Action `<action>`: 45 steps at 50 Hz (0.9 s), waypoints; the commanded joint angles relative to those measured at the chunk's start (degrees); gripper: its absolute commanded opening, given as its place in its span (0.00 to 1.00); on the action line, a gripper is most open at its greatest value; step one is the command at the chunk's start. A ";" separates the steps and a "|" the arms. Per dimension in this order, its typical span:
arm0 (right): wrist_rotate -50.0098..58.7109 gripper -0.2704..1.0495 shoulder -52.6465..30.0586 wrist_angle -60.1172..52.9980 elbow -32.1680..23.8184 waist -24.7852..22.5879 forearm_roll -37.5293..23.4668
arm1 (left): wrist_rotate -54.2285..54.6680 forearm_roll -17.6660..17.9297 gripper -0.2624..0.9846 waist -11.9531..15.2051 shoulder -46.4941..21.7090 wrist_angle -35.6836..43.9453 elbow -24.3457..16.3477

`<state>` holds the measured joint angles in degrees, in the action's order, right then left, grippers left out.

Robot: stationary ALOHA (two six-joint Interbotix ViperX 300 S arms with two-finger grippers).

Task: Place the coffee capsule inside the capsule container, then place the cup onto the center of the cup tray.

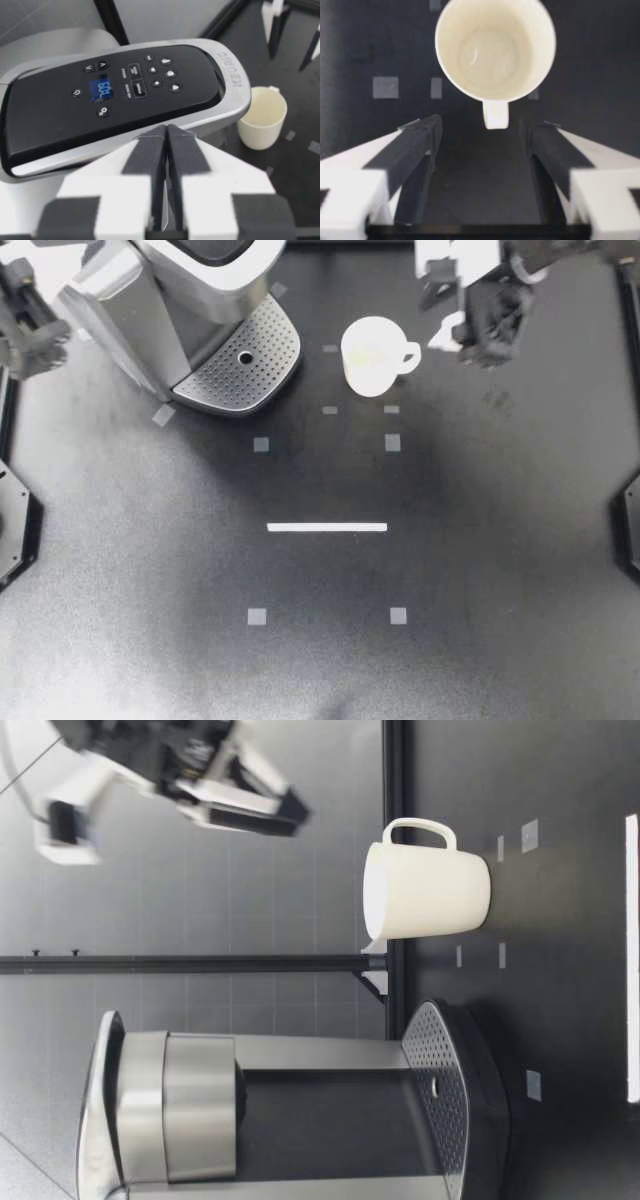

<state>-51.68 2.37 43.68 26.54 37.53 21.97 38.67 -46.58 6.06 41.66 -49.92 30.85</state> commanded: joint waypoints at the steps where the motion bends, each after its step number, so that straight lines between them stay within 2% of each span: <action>1: -0.18 0.69 -0.44 -0.97 -0.62 0.26 0.26 | 0.09 -0.26 0.28 -0.09 0.70 0.44 -0.26; 17: -0.26 0.69 -3.25 -4.04 0.70 0.26 1.49 | 0.18 -0.88 0.28 -0.09 1.14 1.76 0.62; 31: -0.53 0.69 -2.90 -11.78 5.10 0.26 1.76 | 0.26 -1.14 0.28 -0.09 1.14 2.29 0.79; 45: -0.53 0.69 -4.13 -14.77 5.27 0.35 1.76 | 0.97 -1.23 0.28 -0.09 1.05 2.81 0.79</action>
<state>-52.29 -2.20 29.53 32.52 37.53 23.55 39.38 -47.46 6.06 42.54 -47.46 32.26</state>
